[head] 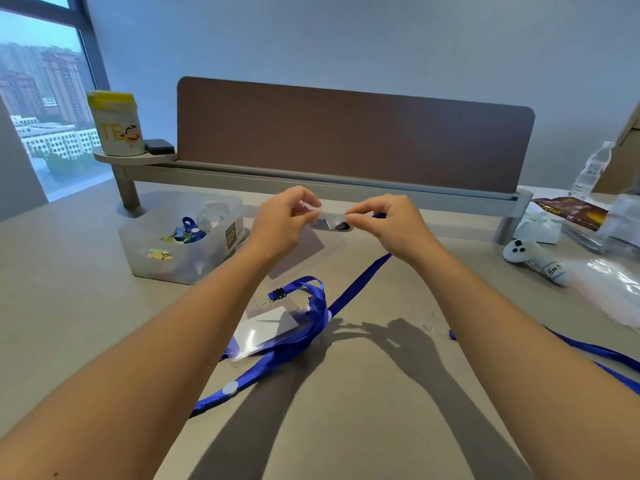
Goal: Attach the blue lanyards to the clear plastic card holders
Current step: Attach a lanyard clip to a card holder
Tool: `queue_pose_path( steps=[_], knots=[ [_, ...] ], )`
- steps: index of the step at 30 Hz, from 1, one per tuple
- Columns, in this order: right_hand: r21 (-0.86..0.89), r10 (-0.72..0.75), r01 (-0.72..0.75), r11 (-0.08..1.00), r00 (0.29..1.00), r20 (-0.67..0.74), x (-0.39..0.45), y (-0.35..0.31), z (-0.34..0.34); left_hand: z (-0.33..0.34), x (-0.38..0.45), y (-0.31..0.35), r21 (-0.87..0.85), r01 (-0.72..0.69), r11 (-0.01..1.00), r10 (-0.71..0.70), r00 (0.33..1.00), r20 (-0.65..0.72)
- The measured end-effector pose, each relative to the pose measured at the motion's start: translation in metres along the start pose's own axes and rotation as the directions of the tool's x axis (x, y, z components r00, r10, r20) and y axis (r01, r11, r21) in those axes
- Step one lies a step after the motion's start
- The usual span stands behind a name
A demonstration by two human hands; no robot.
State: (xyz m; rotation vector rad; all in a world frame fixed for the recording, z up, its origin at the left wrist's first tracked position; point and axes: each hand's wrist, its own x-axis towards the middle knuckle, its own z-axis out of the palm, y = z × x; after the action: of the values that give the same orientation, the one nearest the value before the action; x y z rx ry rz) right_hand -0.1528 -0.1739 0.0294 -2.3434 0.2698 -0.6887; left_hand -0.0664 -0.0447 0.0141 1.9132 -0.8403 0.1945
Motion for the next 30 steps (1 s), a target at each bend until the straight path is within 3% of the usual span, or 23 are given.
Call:
queue_pose_path(
  steps=[6,9,13,17,20,24,30],
  knots=[
    [-0.147,-0.091,0.083,0.986,0.995,-0.045,0.018,-0.028,-0.021,-0.019,0.014,0.032,0.026,-0.07,0.997,0.07,0.997,0.014],
    [-0.174,-0.056,0.054,0.983,0.998,-0.008,0.023,-0.041,-0.028,-0.03,0.021,0.047,0.037,-0.103,0.994,0.103,0.995,0.011],
    [0.002,-0.022,0.022,1.0,0.996,0.089,0.022,-0.053,-0.035,-0.039,0.029,0.054,0.087,-0.106,0.991,0.105,0.994,0.017],
    [0.041,0.007,-0.015,0.999,0.984,0.176,0.018,-0.056,-0.034,-0.042,0.028,0.054,0.141,-0.076,0.987,0.07,0.996,0.048],
    [0.095,0.067,-0.083,0.992,0.985,0.161,0.017,-0.054,-0.027,-0.039,0.023,0.05,0.157,-0.033,0.987,0.023,0.997,0.07],
    [0.217,0.144,-0.175,0.96,0.978,0.153,0.014,-0.049,-0.015,-0.038,0.013,0.043,0.176,-0.043,0.983,0.044,0.999,-0.001],
    [0.339,0.223,-0.257,0.905,0.965,0.135,0.011,-0.047,0.002,-0.032,0.001,0.028,0.115,-0.063,0.991,0.055,0.996,0.067]
  ],
)
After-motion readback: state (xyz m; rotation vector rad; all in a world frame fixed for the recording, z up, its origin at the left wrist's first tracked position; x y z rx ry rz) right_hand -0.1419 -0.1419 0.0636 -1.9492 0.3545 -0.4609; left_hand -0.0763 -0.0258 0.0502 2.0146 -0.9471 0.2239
